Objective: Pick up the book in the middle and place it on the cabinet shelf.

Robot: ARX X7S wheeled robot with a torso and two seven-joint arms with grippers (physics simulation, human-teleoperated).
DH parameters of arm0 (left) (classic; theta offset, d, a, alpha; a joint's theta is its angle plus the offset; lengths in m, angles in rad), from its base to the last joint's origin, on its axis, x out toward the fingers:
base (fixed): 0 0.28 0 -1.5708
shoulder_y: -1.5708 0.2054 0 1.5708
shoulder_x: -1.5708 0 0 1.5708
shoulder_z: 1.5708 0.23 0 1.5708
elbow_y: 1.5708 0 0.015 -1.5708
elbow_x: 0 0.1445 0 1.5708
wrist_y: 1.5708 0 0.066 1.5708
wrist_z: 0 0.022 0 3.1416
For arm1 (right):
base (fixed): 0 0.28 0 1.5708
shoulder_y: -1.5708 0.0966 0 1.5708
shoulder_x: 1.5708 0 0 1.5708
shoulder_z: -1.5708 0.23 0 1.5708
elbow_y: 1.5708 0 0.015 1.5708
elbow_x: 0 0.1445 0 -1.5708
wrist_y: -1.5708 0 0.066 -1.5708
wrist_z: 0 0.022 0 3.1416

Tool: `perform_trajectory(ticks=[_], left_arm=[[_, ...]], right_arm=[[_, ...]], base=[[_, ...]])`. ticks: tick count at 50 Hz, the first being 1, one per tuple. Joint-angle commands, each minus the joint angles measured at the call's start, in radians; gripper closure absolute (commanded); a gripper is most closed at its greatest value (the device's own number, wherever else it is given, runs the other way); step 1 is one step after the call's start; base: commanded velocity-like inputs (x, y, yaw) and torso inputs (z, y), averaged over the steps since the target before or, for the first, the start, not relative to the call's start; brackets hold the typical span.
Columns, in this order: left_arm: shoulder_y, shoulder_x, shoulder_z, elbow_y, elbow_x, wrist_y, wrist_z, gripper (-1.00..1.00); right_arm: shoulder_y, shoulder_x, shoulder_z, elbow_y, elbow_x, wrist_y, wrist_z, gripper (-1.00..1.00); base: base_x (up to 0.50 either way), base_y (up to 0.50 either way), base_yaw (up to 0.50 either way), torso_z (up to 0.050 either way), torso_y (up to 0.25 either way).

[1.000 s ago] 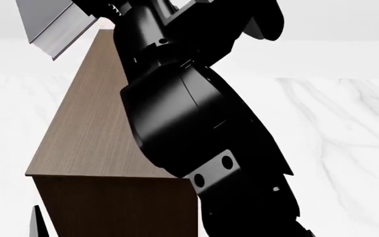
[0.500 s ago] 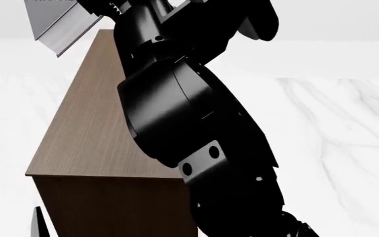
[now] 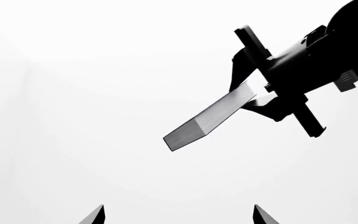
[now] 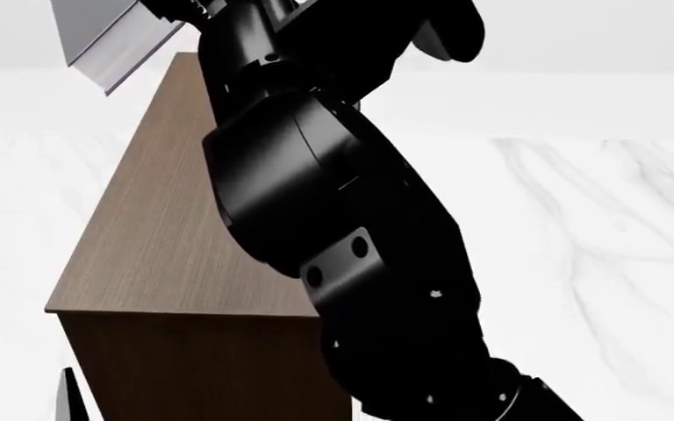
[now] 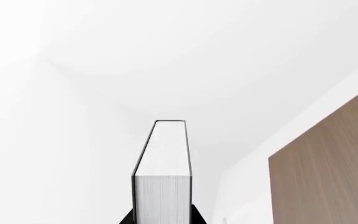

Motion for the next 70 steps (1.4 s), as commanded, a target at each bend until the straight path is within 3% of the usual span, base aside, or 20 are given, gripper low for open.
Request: perform_trajectory(ticks=[1,70], left_arm=[[-0.001,-0.002,0.003,0.000,0.000,-0.001,-0.003,-1.00],[-0.007,-0.014,0.018,-0.001,-0.004,-0.003,-0.020,-1.00]], right_arm=[[0.030,0.001,-0.003,0.018,-0.037,-0.016,-0.031,1.00],[-0.025,0.023,-0.140,0.104,-0.016,-0.077,-0.032,1.00]], base=[[0.00,0.00,0.00,0.000,0.000],[0.00,0.00,0.00,0.000,0.001]])
